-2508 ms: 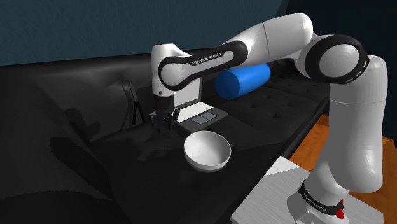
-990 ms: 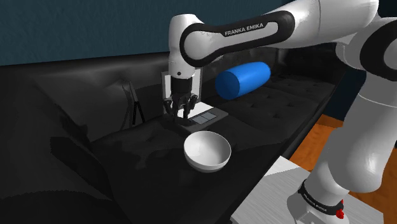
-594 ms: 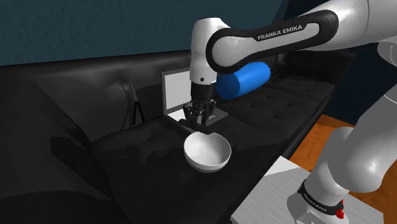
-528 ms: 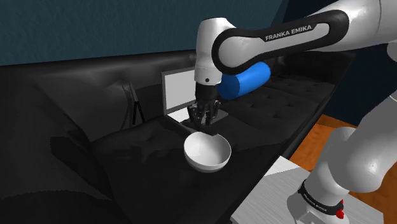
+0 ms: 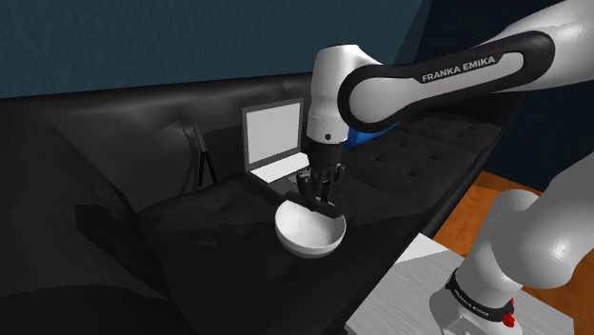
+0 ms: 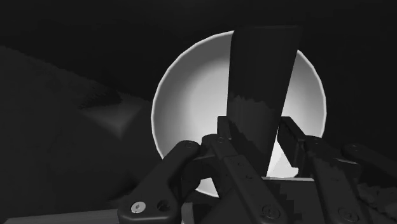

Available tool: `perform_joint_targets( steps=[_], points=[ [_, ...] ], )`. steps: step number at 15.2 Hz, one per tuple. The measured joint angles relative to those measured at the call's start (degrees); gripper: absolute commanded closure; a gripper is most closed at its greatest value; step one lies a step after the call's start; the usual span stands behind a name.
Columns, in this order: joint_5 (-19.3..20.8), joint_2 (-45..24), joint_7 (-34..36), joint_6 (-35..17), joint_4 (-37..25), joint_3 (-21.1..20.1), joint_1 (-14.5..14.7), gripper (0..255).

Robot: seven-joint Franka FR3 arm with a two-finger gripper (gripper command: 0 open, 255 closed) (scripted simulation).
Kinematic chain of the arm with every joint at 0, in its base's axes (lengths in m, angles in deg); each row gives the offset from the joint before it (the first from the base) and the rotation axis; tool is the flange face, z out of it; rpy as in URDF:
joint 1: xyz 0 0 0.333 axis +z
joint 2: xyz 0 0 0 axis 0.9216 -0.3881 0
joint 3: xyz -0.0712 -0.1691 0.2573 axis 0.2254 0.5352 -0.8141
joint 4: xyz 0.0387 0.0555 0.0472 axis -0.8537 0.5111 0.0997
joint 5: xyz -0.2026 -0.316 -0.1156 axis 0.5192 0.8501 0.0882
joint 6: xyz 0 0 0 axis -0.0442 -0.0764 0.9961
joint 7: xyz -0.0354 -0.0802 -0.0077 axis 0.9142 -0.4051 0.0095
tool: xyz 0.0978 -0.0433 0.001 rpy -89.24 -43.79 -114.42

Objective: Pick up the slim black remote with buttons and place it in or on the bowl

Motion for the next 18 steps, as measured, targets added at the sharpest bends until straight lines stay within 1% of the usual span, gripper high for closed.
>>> perform_joint_targets(
  steps=[7,13,14,18],
  points=[
    [-0.5,-1.4,-0.4,-5.2,4.0,-0.7,0.3,255],
    [-0.6,-1.8,-0.6,-6.1,4.6,-0.9,0.2,255],
    [-0.6,-1.8,-0.6,-6.1,4.6,-0.9,0.2,0],
    [-0.5,-1.8,-0.5,-6.3,4.6,-0.8,0.1,0]
  ],
)
